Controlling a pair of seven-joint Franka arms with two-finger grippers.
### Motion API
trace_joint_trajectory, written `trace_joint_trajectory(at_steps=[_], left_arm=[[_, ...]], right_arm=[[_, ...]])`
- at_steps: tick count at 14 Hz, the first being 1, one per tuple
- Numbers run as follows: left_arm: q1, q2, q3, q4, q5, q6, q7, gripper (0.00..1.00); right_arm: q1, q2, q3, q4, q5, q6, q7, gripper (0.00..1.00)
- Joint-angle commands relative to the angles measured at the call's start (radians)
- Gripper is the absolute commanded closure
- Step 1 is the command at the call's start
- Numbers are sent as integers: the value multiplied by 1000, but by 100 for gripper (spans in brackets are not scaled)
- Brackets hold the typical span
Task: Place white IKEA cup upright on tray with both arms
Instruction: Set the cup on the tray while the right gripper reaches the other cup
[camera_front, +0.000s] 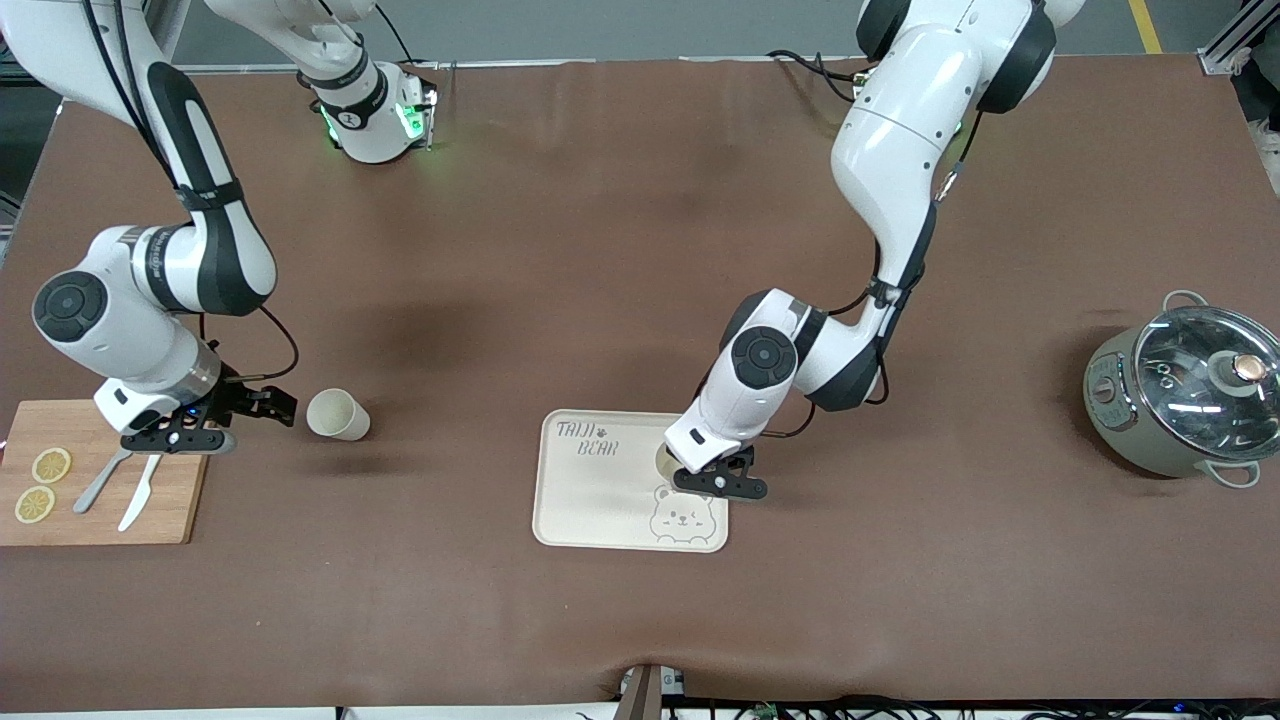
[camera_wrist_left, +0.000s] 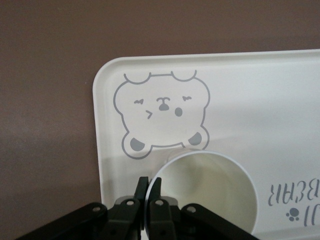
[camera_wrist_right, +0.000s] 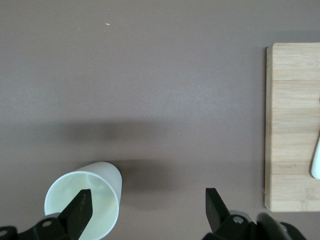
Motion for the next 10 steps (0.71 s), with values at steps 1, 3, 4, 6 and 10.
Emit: trace_joint_trajectory(at_steps=[1, 3, 4, 6, 10], left_arm=[[-18, 22, 21, 26, 19, 13, -22, 100], [-18, 24, 21, 25, 19, 31, -17, 88], [-18, 24, 21, 25, 20, 40, -16, 62], [-18, 24, 21, 25, 20, 43, -16, 52], [-18, 11, 21, 25, 20, 42, -19, 32]], right_arm=[[-4, 14, 8, -4, -13, 29, 18, 0], [-1, 24, 8, -6, -13, 31, 18, 0], [0, 25, 8, -10, -13, 37, 18, 0], [3, 25, 8, -36, -12, 70, 18, 0], [5, 22, 10, -55, -12, 78, 18, 0]])
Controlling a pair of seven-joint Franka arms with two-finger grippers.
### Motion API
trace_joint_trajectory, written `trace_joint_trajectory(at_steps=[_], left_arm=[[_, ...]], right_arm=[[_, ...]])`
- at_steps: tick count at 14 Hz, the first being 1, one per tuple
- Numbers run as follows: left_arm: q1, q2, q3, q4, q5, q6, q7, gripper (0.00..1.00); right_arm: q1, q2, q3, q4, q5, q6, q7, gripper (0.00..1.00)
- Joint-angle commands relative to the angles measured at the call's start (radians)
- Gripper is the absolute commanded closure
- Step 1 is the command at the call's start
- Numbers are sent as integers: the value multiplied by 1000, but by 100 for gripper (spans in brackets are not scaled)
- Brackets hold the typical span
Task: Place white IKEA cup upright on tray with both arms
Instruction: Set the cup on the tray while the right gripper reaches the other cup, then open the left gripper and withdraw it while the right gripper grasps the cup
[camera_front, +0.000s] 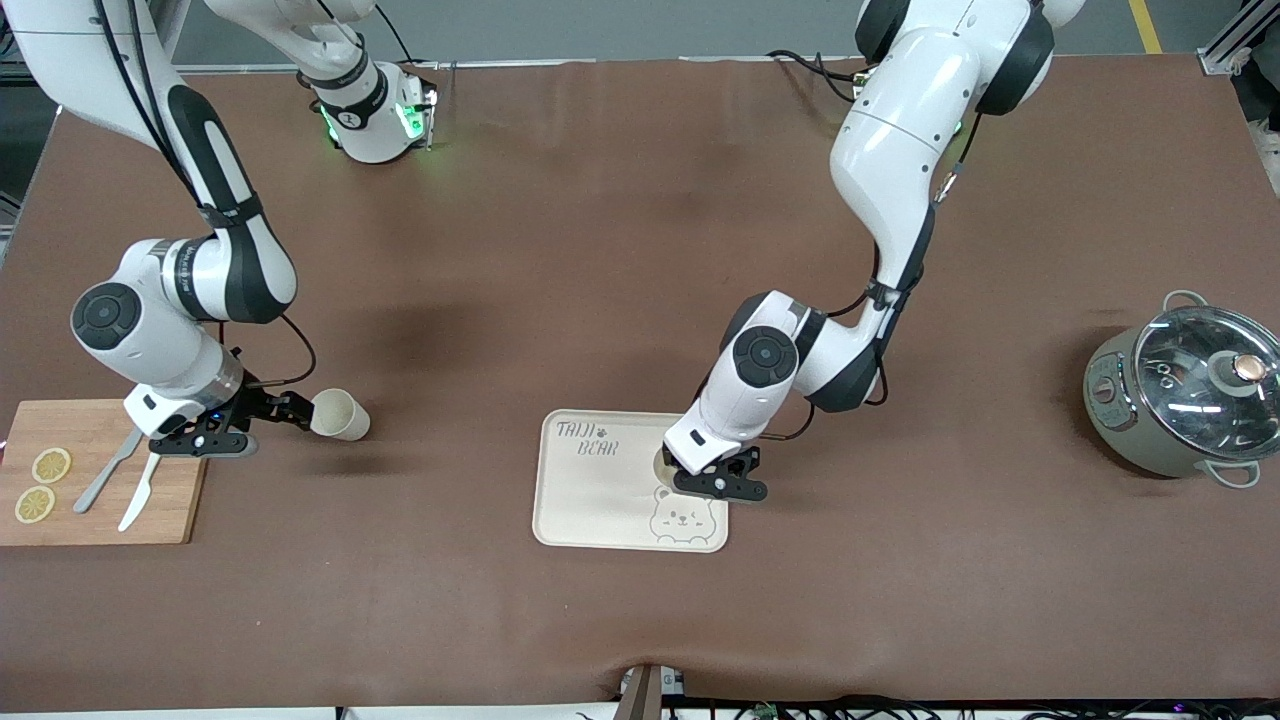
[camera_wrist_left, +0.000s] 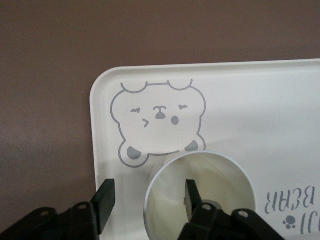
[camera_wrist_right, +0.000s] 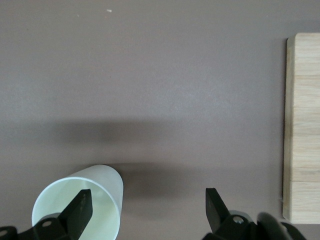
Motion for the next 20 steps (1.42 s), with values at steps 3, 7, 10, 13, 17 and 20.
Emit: trace_joint_trajectory(at_steps=[3, 7, 10, 13, 17, 20], left_arm=[[-15, -20, 19, 23, 21, -13, -17, 31], [-11, -77, 33, 23, 24, -141, -14, 22], [5, -126, 32, 23, 40, -215, -10, 20], [64, -210, 29, 15, 40, -321, 27, 20], [175, -263, 27, 15, 38, -387, 197, 0], [259, -275, 27, 0, 38, -399, 315, 0]], right_arm=[[3, -13, 4, -45, -12, 17, 18, 0], [19, -11, 5, -76, -12, 52, 19, 0], [25, -10, 5, -79, -12, 64, 41, 0], [35, 4, 5, -79, -12, 81, 45, 0], [31, 29, 5, -79, -12, 124, 45, 0], [25, 38, 5, -79, -12, 135, 44, 0]])
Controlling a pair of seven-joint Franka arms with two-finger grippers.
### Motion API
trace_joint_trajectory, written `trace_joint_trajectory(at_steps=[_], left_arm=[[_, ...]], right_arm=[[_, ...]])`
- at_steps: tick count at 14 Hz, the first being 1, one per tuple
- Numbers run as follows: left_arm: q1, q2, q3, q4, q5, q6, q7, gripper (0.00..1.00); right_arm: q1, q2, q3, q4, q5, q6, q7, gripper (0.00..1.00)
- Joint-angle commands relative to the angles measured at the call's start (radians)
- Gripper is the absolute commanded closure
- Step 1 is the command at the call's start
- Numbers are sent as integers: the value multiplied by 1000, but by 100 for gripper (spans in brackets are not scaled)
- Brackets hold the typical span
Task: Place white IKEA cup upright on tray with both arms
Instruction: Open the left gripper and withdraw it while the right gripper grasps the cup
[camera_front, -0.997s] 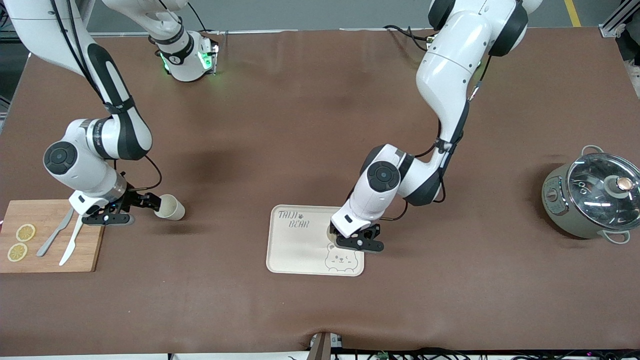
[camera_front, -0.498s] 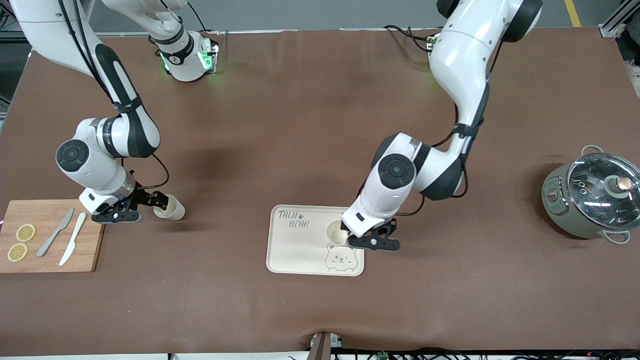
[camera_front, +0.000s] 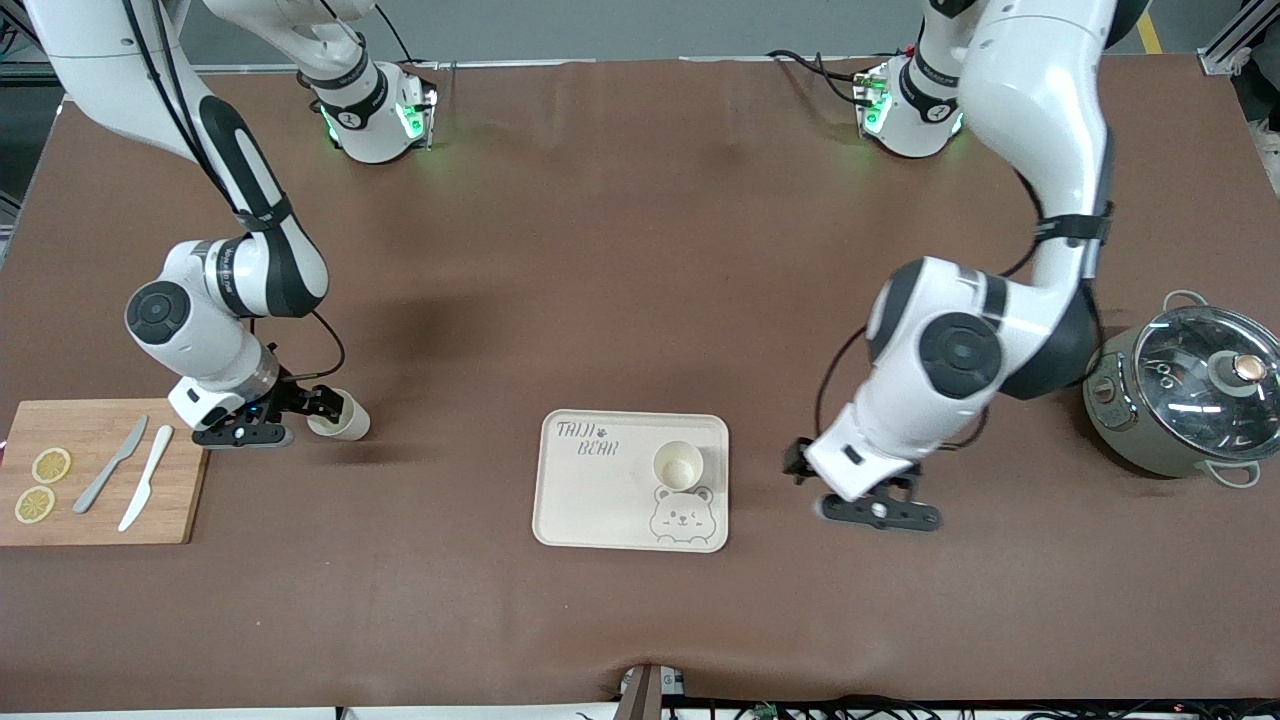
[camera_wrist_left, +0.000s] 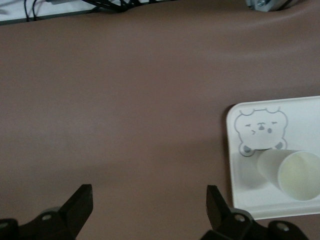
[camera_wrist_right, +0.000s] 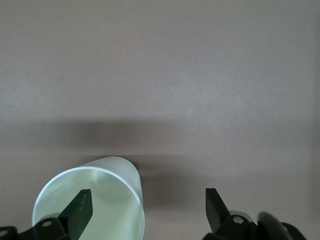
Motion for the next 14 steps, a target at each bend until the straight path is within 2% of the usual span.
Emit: trace_joint_trajectory(at_steps=[1, 7, 14], left_arm=[[64, -34, -7, -46, 23, -10, 94, 0], [182, -83, -13, -76, 15, -51, 182, 0], [227, -212, -16, -77, -24, -192, 181, 0]], right_arm=[[-9, 12, 1, -3, -12, 29, 19, 0], [-11, 35, 1, -3, -12, 65, 19, 0], [-17, 38, 2, -3, -12, 73, 16, 0]])
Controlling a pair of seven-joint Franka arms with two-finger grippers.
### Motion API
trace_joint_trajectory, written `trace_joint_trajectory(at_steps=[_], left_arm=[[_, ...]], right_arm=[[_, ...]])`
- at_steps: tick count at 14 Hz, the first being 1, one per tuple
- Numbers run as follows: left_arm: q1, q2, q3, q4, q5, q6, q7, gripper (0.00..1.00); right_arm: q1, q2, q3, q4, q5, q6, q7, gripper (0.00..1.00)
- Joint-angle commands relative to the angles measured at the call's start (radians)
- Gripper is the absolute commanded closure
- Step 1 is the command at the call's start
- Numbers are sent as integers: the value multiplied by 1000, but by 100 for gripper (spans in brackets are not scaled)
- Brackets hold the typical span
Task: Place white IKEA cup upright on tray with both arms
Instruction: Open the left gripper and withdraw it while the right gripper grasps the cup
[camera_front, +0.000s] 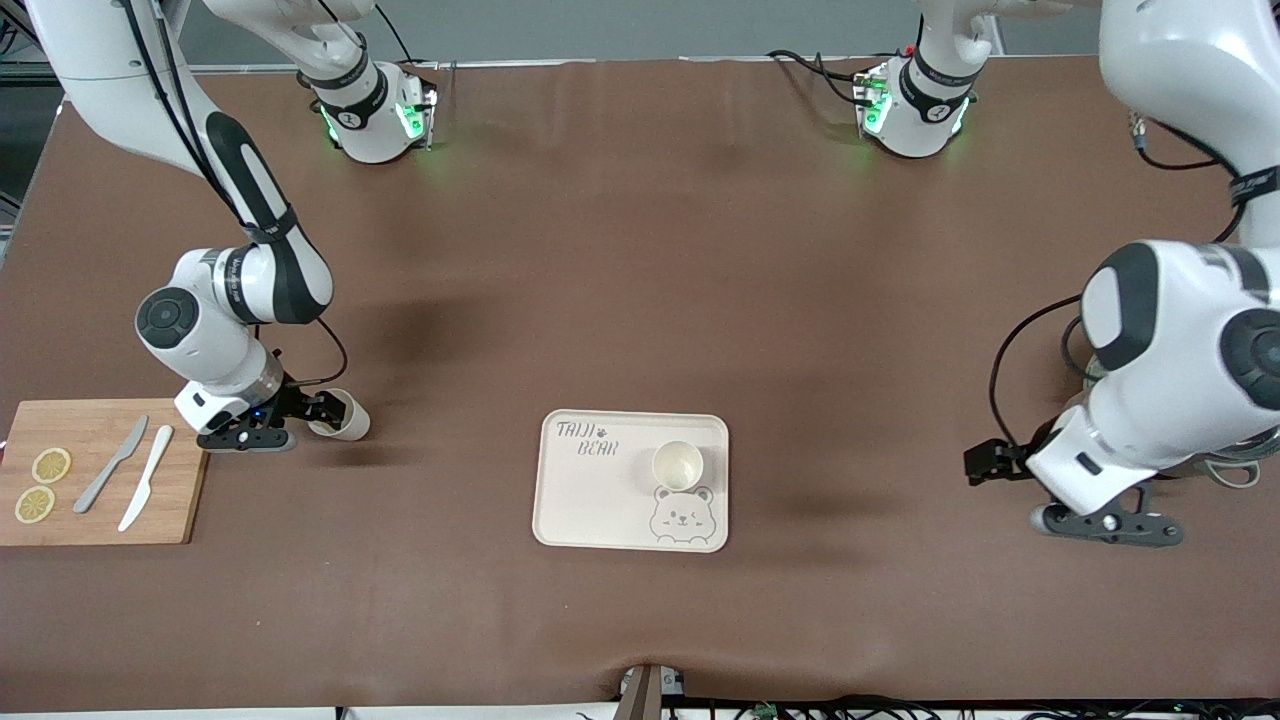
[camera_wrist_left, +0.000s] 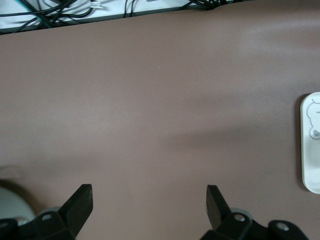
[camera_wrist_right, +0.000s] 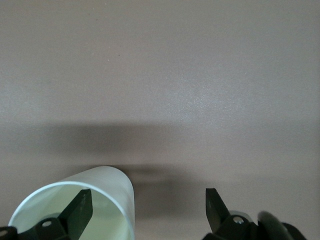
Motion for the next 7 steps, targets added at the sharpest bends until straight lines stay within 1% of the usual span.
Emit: trace_joint_trajectory(at_steps=[1, 2, 3, 5, 6, 7], left_arm=[[13, -82, -11, -42, -21, -56, 3, 0], [13, -104, -11, -42, -22, -76, 3, 0], [15, -125, -11, -46, -23, -99, 3, 0], [21, -185, -11, -89, -23, -124, 3, 0], [32, -225, -12, -127, -24, -124, 3, 0], [33, -265, -12, -159, -35, -124, 5, 0]], right_arm=[[-12, 4, 7, -3, -12, 17, 15, 19], [-12, 4, 7, -3, -12, 17, 15, 30], [-10, 4, 7, -3, -12, 16, 15, 38], [-9, 4, 7, -3, -12, 17, 15, 57], [-9, 3, 7, -3, -12, 16, 17, 62], [-9, 3, 7, -3, -12, 16, 18, 69]])
